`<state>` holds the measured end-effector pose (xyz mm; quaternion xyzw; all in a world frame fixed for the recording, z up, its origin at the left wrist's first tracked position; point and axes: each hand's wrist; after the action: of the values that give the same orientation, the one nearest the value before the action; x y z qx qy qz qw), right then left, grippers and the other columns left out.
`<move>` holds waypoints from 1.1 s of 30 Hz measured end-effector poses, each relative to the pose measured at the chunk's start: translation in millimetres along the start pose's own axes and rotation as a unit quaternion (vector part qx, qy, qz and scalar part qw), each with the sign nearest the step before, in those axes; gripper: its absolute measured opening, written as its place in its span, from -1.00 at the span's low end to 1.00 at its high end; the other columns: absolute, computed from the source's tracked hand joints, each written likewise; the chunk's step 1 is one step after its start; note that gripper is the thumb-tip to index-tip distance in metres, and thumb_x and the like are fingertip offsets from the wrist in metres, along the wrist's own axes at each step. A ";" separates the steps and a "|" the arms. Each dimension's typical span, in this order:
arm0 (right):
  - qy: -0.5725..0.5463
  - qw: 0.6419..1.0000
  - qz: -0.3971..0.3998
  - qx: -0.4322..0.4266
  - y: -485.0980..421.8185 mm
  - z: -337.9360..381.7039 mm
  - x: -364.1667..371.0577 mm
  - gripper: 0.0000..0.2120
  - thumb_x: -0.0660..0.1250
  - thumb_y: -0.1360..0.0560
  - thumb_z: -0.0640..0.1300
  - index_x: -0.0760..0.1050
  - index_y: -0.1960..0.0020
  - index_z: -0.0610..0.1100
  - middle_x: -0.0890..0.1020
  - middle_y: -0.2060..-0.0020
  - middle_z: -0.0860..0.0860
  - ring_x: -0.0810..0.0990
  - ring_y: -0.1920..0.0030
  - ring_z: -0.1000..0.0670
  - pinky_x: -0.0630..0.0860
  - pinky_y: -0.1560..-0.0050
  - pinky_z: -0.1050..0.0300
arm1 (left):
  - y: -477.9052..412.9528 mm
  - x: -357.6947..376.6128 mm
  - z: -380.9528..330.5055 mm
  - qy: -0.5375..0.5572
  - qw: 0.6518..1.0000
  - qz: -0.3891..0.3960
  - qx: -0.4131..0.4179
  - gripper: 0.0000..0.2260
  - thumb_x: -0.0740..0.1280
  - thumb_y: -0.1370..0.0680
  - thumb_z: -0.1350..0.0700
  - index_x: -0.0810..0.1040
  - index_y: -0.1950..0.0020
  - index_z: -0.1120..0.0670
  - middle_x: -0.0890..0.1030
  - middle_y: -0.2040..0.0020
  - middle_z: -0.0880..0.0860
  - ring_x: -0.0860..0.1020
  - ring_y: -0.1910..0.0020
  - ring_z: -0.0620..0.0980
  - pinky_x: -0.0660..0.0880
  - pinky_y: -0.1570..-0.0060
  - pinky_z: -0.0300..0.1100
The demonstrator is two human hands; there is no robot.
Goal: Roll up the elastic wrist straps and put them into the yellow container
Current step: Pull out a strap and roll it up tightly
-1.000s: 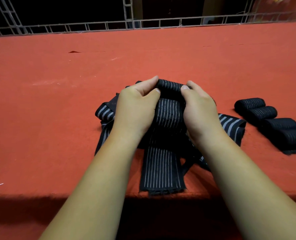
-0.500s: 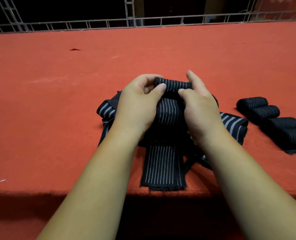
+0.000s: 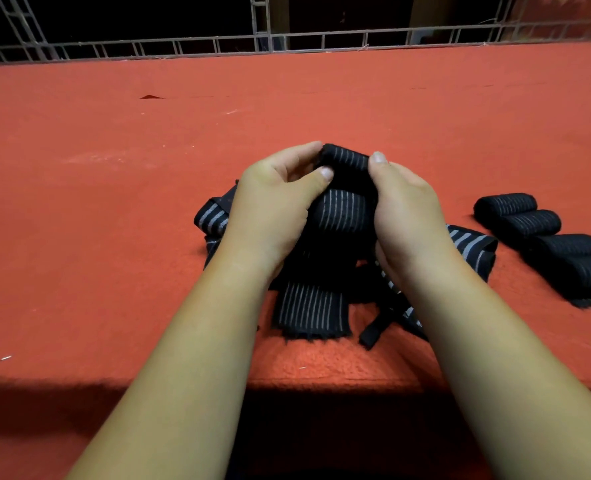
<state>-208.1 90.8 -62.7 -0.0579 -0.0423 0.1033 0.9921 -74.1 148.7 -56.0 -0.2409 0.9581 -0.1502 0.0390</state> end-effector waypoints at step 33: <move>-0.090 0.992 0.052 -0.074 -5.4 -3.7 -4.6 -0.58 0.25 -0.62 -0.41 0.52 -0.38 -0.04 0.70 -0.08 -0.05 0.74 0.02 0.04 0.68 0.00 0.08 | 11.8 7.4 -7.8 -0.194 0.978 0.055 0.047 -0.73 0.29 -0.75 0.02 0.62 -0.40 -0.23 0.75 -0.12 -0.21 0.69 -0.14 -0.20 0.61 -0.24 -0.05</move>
<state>-211.2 84.1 -66.0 -0.1236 -0.1358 0.1557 0.9706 -87.1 157.2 -52.2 -0.2105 0.9358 -0.1429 0.2440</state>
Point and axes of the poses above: each hand's wrist, its own y-axis away from the middle knuckle, its own x-axis out of the palm, z = x × y
